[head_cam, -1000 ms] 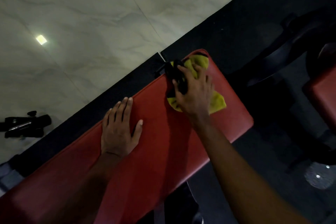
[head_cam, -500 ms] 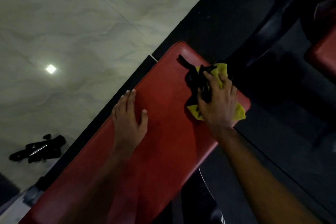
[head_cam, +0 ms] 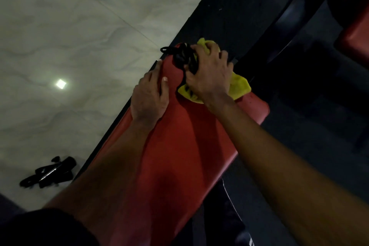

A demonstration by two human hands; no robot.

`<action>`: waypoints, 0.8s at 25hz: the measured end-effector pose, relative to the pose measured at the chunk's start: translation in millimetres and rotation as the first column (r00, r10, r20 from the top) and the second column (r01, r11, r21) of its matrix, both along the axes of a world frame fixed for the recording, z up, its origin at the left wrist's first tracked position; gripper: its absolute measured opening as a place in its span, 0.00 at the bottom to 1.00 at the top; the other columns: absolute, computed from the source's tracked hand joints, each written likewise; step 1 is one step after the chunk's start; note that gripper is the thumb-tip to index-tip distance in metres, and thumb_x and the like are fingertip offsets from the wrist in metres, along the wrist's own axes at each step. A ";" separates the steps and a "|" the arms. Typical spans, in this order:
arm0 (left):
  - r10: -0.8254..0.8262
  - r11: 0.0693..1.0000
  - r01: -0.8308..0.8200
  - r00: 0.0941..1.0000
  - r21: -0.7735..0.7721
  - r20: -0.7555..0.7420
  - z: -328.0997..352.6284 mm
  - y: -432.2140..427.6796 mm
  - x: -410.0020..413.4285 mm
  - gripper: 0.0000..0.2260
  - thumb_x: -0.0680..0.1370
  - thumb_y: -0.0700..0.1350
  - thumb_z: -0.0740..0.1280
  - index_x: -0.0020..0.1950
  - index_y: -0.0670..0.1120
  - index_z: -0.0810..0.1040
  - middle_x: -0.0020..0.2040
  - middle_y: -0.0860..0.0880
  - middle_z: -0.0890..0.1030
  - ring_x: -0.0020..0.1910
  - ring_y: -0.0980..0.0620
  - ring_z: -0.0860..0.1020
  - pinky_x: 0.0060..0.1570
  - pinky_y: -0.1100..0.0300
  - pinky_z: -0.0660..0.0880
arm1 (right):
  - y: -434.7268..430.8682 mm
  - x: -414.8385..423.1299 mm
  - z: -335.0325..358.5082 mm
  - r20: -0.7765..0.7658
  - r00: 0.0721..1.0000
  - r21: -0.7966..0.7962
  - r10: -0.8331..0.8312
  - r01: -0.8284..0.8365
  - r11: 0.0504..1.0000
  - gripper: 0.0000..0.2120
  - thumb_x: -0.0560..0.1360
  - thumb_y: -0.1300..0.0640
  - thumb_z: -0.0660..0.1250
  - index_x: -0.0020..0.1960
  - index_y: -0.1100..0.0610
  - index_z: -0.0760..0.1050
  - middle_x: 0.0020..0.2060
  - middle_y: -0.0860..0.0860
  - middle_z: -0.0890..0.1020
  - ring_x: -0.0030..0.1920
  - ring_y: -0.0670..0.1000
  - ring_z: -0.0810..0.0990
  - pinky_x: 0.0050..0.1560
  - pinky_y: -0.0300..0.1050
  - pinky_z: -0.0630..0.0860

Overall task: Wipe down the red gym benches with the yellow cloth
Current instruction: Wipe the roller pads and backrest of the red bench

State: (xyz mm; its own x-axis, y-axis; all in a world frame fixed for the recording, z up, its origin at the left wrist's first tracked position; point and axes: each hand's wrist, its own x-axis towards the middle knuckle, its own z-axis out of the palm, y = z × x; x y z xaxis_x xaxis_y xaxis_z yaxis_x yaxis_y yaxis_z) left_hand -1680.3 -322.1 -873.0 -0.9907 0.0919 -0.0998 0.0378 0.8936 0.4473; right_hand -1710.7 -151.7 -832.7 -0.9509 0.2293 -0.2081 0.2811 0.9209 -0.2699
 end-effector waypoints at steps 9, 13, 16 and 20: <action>0.015 0.998 -0.012 0.999 -0.056 0.045 -1.2 -0.8 -1.9 0.29 0.82 0.62 0.55 0.81 0.51 0.61 0.64 0.43 0.78 0.58 0.44 0.77 0.55 0.47 0.77 | 26.9 -8.5 1.4 0.036 0.998 -0.175 0.051 -0.044 0.984 0.26 0.72 0.45 0.67 0.70 0.43 0.71 0.67 0.54 0.73 0.63 0.60 0.74 0.61 0.57 0.72; 0.015 0.998 -0.012 0.999 -0.067 0.046 2.8 3.6 -0.1 0.29 0.82 0.61 0.55 0.80 0.50 0.63 0.62 0.43 0.78 0.57 0.42 0.77 0.54 0.47 0.77 | 59.9 34.4 5.7 0.038 0.998 -0.123 -0.049 0.053 0.991 0.26 0.70 0.44 0.67 0.68 0.42 0.73 0.62 0.55 0.75 0.58 0.62 0.76 0.57 0.58 0.74; 0.014 0.998 -0.011 0.999 -0.069 0.052 2.2 4.7 -0.9 0.29 0.82 0.61 0.55 0.80 0.50 0.62 0.62 0.43 0.78 0.57 0.43 0.77 0.53 0.48 0.76 | 52.5 -4.3 -6.3 0.099 0.994 -0.130 -0.035 0.048 0.990 0.27 0.69 0.39 0.63 0.66 0.45 0.74 0.62 0.55 0.76 0.58 0.62 0.78 0.58 0.58 0.75; 0.030 0.996 -0.026 0.999 -0.084 0.040 -0.9 4.8 0.9 0.28 0.82 0.61 0.56 0.80 0.51 0.62 0.63 0.44 0.78 0.58 0.44 0.77 0.53 0.49 0.76 | 62.1 -28.8 -8.7 0.123 0.988 -0.304 0.089 -0.048 0.951 0.24 0.72 0.39 0.65 0.66 0.45 0.74 0.58 0.54 0.78 0.57 0.59 0.79 0.55 0.55 0.77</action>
State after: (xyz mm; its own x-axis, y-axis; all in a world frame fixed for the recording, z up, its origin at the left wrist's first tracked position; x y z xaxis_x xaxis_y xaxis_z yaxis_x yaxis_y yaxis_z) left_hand -1679.4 -317.3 -873.8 -0.9877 0.0540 -0.1470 -0.0046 0.9283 0.3717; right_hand -1739.5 -89.6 -841.5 -0.9209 0.0720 -0.3831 0.2724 0.8219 -0.5002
